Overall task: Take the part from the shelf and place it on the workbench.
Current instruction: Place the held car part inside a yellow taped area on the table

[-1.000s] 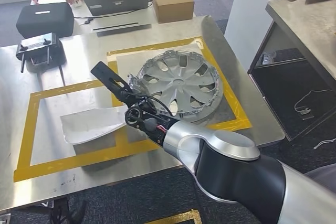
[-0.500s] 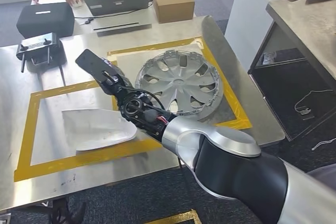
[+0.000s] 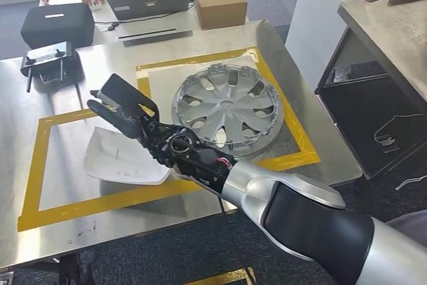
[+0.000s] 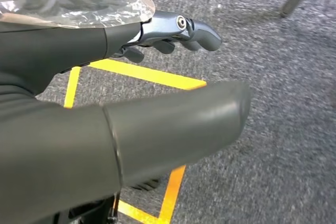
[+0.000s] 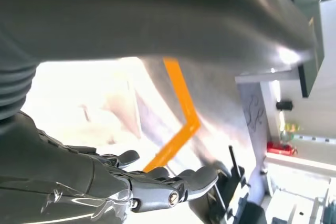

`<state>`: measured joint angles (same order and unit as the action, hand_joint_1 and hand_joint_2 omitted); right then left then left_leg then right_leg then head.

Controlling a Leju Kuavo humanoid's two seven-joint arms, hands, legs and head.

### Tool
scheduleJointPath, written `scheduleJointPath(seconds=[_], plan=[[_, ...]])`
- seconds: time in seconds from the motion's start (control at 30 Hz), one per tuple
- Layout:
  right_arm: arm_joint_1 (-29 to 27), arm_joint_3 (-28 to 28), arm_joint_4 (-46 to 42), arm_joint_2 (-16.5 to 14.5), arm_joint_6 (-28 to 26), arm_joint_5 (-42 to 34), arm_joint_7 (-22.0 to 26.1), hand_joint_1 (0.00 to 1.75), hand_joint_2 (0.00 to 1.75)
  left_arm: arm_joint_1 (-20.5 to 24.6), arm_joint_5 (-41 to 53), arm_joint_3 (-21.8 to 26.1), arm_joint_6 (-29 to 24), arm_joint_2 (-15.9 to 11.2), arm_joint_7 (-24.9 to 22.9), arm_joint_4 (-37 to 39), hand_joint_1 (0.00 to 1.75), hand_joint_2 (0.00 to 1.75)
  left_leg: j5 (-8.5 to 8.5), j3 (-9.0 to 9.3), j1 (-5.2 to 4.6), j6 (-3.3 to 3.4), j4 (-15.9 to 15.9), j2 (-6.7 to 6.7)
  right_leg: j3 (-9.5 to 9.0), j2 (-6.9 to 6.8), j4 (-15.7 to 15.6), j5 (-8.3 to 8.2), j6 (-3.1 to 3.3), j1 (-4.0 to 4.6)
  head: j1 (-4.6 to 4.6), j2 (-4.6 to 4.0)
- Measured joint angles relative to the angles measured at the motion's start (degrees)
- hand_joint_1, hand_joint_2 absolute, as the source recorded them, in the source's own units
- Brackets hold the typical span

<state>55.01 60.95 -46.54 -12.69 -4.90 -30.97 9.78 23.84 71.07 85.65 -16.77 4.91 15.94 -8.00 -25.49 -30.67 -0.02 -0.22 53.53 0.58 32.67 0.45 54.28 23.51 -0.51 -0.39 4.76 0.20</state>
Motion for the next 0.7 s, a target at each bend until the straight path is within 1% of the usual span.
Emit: scheduleJointPath(seconds=[0.1,0.27,0.5,0.6,0.7], plan=[[-4.33,-1.97,-8.75,3.98,0.47,0.7,-1.22,0.0,0.0,-0.71,-0.7,0.15,0.44,-0.84,0.13,0.0,0.0,0.0,-0.01,-0.01,-0.01,0.02,0.0,-0.02,0.0,0.02,-0.05,-0.01,0.0,-0.01,-0.01,0.0],[-9.36,-4.85,-20.31,9.51,0.15,1.29,-2.16,0.0,0.0,-1.4,-3.73,0.21,0.47,-1.9,1.12,0.0,0.0,0.0,-0.02,0.04,-0.01,0.03,0.0,-0.02,-0.06,0.02,-0.09,-0.01,-0.01,-0.01,-0.02,0.0],[-21.09,-9.44,-36.29,18.08,-2.63,4.47,-3.27,0.0,0.0,-2.91,-5.62,0.23,0.49,-3.33,1.57,0.0,0.0,0.0,-0.09,0.07,-0.01,0.1,0.0,-0.06,-0.1,0.06,-0.13,0.0,-0.02,-0.01,-0.01,0.0],[-26.08,-11.76,-41.82,20.98,-3.61,5.9,-2.76,0.0,0.0,-3.27,-6.04,0.23,0.68,-3.84,1.49,0.0,0.0,0.0,-0.1,0.07,-0.01,0.1,0.0,-0.06,-0.1,0.06,-0.14,0.0,-0.02,-0.01,-0.02,0.0],[-30.39,-14.29,-46.48,23.06,-4.32,7.01,-2.16,0.0,0.0,-3.47,-6.08,0.24,0.84,-4.15,1.09,0.0,0.0,0.0,-0.11,0.07,-0.01,0.1,0.0,-0.07,-0.1,0.06,-0.14,0.0,-0.02,-0.01,-0.01,0.0]])
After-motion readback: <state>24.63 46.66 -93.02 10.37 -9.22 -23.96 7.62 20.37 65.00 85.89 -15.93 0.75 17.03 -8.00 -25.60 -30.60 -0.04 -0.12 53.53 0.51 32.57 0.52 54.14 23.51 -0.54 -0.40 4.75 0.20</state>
